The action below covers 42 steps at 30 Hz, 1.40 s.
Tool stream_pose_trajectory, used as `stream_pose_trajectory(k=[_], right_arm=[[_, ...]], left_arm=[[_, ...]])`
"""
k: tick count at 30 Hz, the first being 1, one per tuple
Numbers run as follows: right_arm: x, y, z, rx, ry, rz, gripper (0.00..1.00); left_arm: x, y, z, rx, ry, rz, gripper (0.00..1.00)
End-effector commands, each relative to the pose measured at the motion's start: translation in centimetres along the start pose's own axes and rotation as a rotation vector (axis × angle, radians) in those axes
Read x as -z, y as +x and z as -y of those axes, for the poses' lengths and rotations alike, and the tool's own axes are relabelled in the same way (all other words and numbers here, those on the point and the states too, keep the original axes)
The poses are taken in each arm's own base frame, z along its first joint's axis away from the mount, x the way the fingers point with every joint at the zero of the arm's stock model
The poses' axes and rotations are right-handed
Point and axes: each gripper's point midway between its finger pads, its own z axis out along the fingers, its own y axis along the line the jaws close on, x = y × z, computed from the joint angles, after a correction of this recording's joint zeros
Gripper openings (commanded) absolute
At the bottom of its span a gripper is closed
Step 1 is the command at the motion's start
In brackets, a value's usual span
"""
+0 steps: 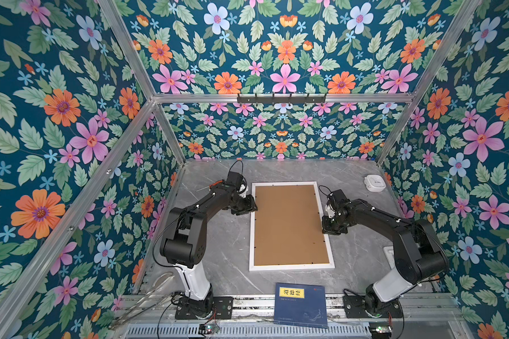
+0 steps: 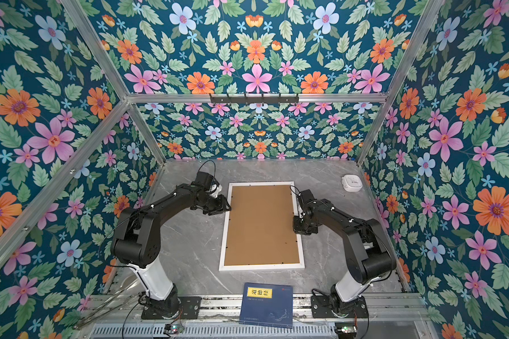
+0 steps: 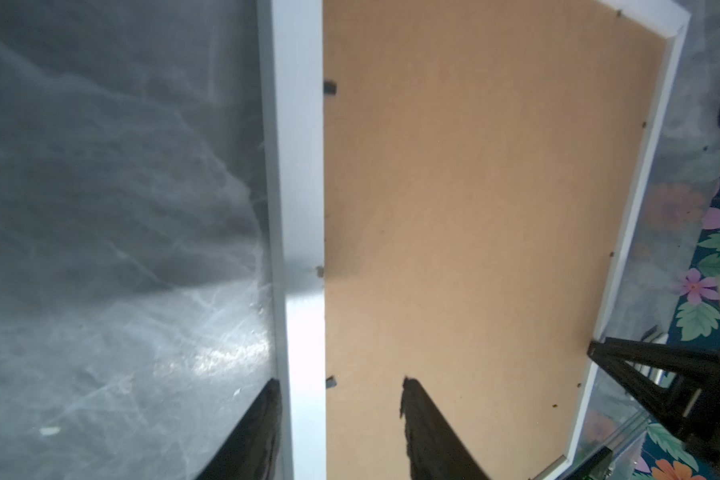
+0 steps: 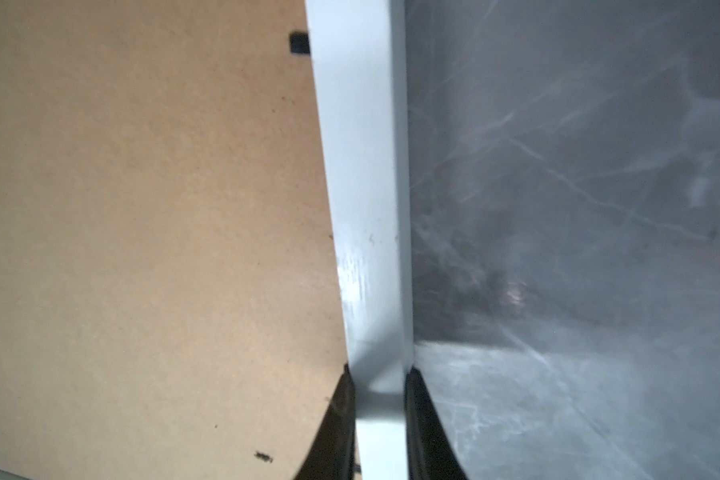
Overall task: Put the photo into the frame
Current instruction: 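Lower the left gripper and pinch the white frame's side edge nearest it, then release the frame edge with the right gripper and swing it over the backing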
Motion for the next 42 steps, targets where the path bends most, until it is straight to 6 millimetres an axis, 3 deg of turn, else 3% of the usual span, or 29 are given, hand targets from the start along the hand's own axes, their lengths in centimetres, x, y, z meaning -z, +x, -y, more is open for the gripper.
stream_pose_trajectory(k=[1,10,15,21,26,29,35,42], right_arm=[[0.5,-0.2,-0.7,-0.030,-0.031,0.000,0.19],[0.7,-0.2,-0.5,-0.028,-0.019,0.005,0.29],[1.4,0.0,-0.8,-0.035,-0.041,0.019,0.38],[3.0,0.7,-1.2,-0.016,-0.048,0.045,0.53],[4.4,1.8,-2.4,0.063,-0.027,0.086,0.59],[4.8,3.0,-3.9,0.211,0.049,0.122,0.63],[4.5,6.0,-9.2,0.589,0.129,0.186,0.69],[3.0,9.4,-15.1,0.884,0.113,0.199,0.77]], left_arm=[[0.5,0.9,-0.7,-0.004,-0.029,0.009,0.49],[2.0,6.3,-2.0,-0.005,-0.068,-0.046,0.49],[1.2,9.0,-1.7,0.005,-0.063,-0.079,0.48],[0.2,10.7,-2.1,-0.009,-0.117,-0.108,0.48],[-0.5,11.6,-2.4,-0.017,-0.155,-0.131,0.44],[-0.8,11.8,-2.8,-0.003,-0.176,-0.134,0.41],[-1.0,11.8,-3.5,0.013,-0.213,-0.134,0.28],[-1.0,11.7,-3.3,0.015,-0.206,-0.133,0.25]])
